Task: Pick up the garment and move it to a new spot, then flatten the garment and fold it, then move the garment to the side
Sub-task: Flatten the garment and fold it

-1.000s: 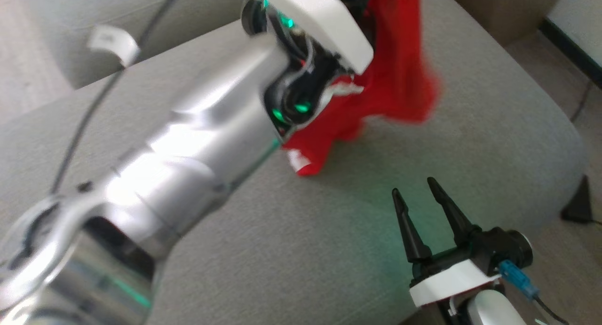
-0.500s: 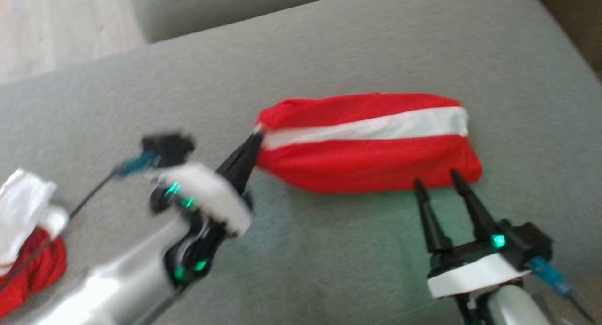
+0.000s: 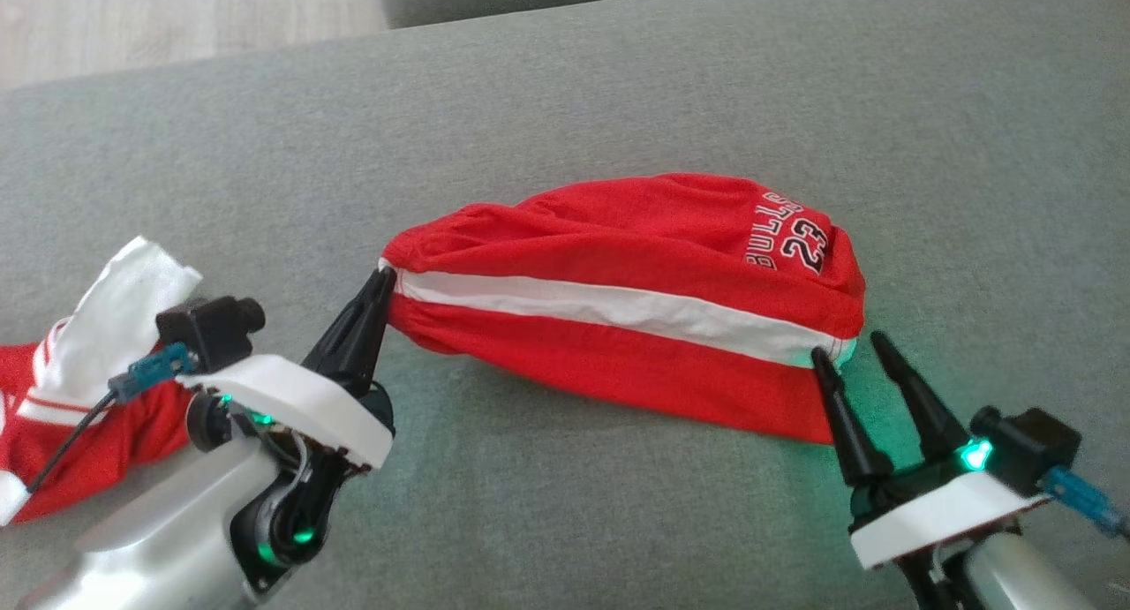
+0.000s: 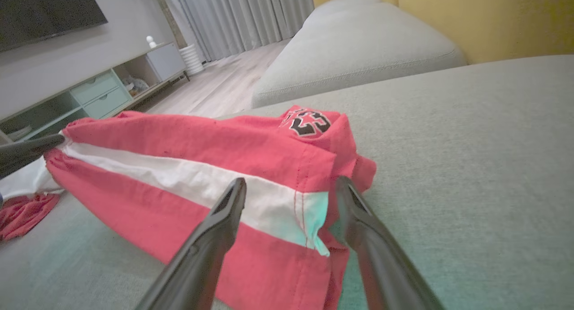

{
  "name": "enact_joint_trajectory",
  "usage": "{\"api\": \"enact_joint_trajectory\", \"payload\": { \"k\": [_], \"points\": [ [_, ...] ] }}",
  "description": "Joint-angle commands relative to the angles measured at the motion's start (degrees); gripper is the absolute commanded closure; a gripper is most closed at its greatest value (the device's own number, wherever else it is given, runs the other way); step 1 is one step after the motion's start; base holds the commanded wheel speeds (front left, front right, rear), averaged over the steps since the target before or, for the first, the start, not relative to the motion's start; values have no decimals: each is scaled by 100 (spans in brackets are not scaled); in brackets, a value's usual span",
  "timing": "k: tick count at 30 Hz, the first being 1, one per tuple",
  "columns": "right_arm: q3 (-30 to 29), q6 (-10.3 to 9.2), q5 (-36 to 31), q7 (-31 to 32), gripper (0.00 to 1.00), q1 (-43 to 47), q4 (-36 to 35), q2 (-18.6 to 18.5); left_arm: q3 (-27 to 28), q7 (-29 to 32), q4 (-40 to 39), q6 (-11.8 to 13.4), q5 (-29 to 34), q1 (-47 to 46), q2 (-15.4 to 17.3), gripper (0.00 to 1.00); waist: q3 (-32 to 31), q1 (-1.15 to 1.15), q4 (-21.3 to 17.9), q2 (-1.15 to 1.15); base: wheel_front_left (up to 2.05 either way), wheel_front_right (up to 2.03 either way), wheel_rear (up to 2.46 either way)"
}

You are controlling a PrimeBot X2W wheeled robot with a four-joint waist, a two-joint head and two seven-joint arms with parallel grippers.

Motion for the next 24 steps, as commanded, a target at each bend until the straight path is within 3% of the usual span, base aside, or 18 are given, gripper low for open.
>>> {"api": "enact_joint_trajectory", "payload": {
  "k": [1, 13, 15, 16, 17, 19, 24],
  "points": [
    [222, 43, 4, -54, 0, -77, -113, -193, 308, -106, -138, 22, -9, -126, 204, 100, -5, 0, 69, 0, 0, 0, 0],
    [384, 43, -394, -54, 0, -217, 392, -47, 348, -152, -165, 1, 26, -17, 114, 100, 0, 0, 168, 0, 0, 0, 0],
    [379, 43, -403, -54, 16, -249, 477, -11, 329, -134, -162, -6, 23, -11, 87, 100, 2, 0, 181, 0, 0, 0, 0],
    [371, 43, -402, -54, 32, -265, 502, 10, 328, -132, -160, -11, 16, -7, 77, 100, 0, 0, 182, 0, 0, 0, 0],
    [376, 43, -406, -54, 60, -279, 523, 28, 329, -132, -155, -15, 11, -2, 70, 100, -4, 0, 181, 0, 0, 0, 0],
    [392, 43, -407, -54, 100, -305, 555, 59, 325, -133, -145, -24, 8, 9, 64, 100, -10, 0, 175, 0, 0, 0, 0],
    [189, 43, -435, -54, 100, -366, 268, 115, 367, -150, -139, -79, 45, 1, 96, 100, -85, 0, 123, 0, 0, 0, 0]
  ]
}}
